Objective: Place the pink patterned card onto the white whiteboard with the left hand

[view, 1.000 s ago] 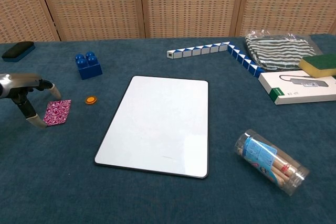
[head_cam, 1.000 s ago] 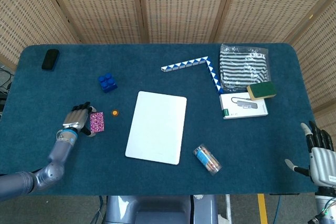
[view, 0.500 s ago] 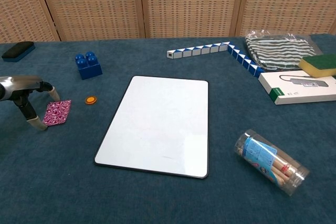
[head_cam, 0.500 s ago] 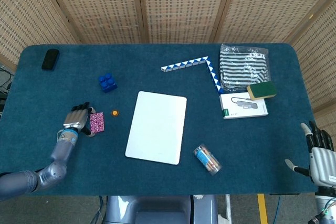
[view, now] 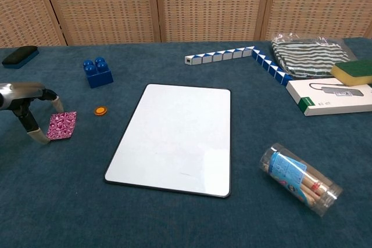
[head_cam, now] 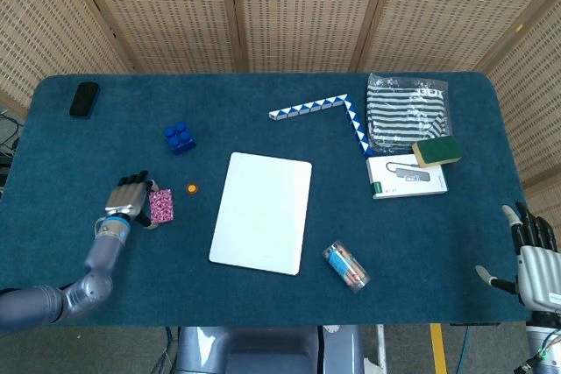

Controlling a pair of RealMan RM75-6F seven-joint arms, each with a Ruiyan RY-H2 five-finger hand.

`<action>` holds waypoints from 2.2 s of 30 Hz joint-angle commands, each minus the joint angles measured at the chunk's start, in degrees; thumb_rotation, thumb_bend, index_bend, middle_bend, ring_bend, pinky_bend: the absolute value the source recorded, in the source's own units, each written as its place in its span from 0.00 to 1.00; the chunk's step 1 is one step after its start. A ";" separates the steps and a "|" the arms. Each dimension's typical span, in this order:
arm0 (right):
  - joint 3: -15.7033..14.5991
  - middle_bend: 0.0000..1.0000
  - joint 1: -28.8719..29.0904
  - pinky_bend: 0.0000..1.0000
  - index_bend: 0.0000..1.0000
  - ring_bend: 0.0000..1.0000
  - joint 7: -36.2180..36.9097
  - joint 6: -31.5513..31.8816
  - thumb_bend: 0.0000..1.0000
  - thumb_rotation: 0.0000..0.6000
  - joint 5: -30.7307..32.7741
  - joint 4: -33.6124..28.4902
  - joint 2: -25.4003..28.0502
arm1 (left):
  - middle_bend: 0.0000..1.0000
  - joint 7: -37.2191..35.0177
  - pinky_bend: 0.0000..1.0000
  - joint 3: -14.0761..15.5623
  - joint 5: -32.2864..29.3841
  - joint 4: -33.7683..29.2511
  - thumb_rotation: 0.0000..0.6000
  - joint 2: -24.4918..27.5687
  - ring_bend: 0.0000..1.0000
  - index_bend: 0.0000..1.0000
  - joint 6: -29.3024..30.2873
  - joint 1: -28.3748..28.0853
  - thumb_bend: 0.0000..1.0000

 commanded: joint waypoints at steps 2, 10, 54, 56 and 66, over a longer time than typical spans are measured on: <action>0.01 0.00 0.02 0.00 0.00 0.00 -0.04 -0.02 0.00 1.00 0.04 -0.01 0.00 | 0.00 -0.06 0.00 -0.04 0.62 -1.34 1.00 1.17 0.00 0.46 0.94 0.22 0.16; 0.04 0.00 0.02 0.00 0.00 0.00 -0.21 0.01 0.00 1.00 0.12 -0.05 -0.03 | 0.00 -0.14 0.00 -0.21 1.47 -4.34 1.00 3.41 0.00 0.46 2.43 0.52 0.16; 0.13 0.00 -0.10 0.00 0.00 0.00 1.02 -0.29 0.00 1.00 0.86 -0.09 0.34 | 0.00 11.89 0.00 -5.77 -2.63 -6.13 1.00 -9.30 0.00 0.00 3.32 -18.40 0.09; 0.10 0.00 -0.17 0.00 0.00 0.00 1.07 -0.21 0.00 1.00 0.85 -0.08 0.36 | 0.00 11.95 0.00 -5.50 -2.31 -6.77 1.00 -8.94 0.00 0.00 4.09 -18.31 0.09; 0.07 0.00 -0.32 0.00 0.00 0.00 0.87 -0.04 0.00 1.00 0.89 -0.20 0.37 | 0.00 4.30 0.00 -1.26 10.56 -6.28 1.00 -4.79 0.00 0.08 7.28 -11.28 0.18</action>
